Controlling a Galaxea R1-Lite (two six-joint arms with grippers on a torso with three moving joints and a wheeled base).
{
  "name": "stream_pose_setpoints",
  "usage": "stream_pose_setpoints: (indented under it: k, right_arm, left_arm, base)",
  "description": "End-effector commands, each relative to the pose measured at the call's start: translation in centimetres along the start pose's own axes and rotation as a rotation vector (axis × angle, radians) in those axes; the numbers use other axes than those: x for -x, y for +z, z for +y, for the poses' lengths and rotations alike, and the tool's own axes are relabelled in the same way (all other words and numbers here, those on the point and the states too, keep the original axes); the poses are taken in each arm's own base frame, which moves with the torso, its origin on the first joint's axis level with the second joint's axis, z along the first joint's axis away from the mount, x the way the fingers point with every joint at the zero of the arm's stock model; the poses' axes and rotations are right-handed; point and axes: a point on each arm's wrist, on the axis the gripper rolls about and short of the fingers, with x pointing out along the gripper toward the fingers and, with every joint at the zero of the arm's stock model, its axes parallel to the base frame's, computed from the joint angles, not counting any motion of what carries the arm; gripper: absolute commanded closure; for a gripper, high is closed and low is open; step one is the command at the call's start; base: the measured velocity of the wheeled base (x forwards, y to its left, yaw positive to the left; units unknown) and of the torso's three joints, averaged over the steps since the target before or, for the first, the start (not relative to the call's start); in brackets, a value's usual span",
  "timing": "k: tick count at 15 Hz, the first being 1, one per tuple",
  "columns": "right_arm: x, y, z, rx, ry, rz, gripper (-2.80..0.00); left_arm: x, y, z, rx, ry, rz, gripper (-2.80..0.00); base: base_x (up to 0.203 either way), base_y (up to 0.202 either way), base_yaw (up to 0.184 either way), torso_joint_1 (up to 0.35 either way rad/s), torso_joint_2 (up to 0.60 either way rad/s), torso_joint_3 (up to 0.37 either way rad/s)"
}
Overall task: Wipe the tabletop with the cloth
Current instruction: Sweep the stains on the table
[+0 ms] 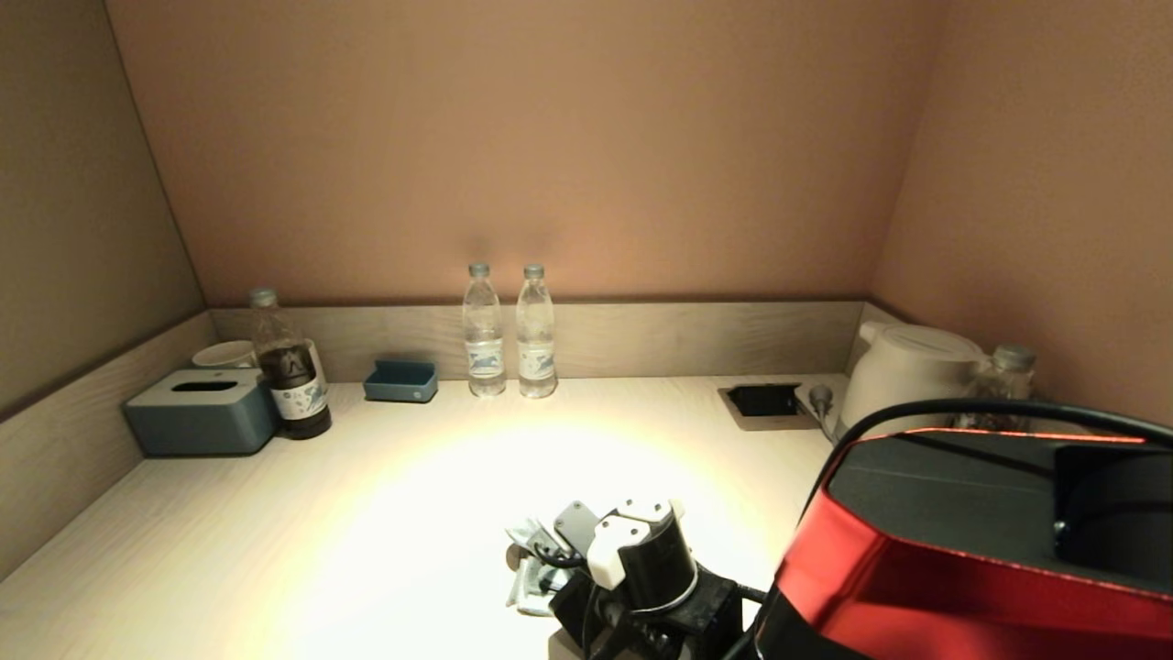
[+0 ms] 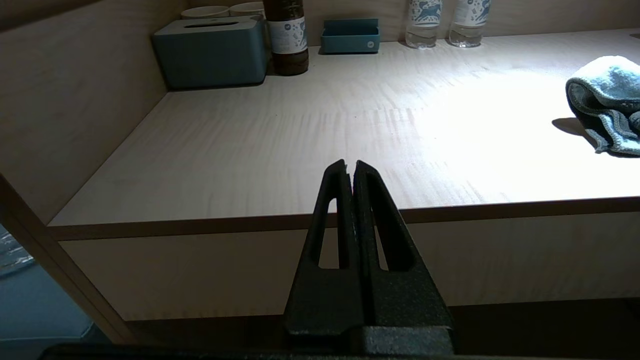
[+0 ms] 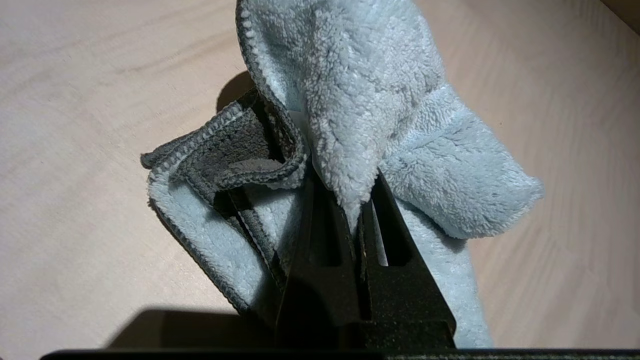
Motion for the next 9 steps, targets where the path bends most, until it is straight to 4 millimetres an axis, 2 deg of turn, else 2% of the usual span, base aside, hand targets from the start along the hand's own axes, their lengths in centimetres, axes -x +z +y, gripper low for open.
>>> stream_pose_setpoints:
  k: [1, 4, 9]
  right_arm:
    - [-0.7, 0.9, 1.0, 0.007, 0.011, -0.039, 0.0]
    - [-3.2, 1.8, 2.7, 0.019, 0.035, -0.061, 0.0]
    - [-6.3, 2.7, 4.1, 0.026, 0.049, -0.065, 0.0]
  left_arm:
    - [0.0, 0.0, 0.0, 0.0, 0.001, 0.0, 0.0]
    - [0.0, 0.0, 0.0, 0.0, 0.001, 0.0, 0.0]
    - [0.0, 0.0, 0.0, 0.0, 0.001, 0.0, 0.0]
  base:
    - [0.0, 0.0, 0.0, 0.0, 0.0, 0.0]
    - [0.0, 0.0, 0.0, 0.0, 0.0, 0.0]
    - [0.0, 0.0, 0.0, 0.0, 0.0, 0.0]
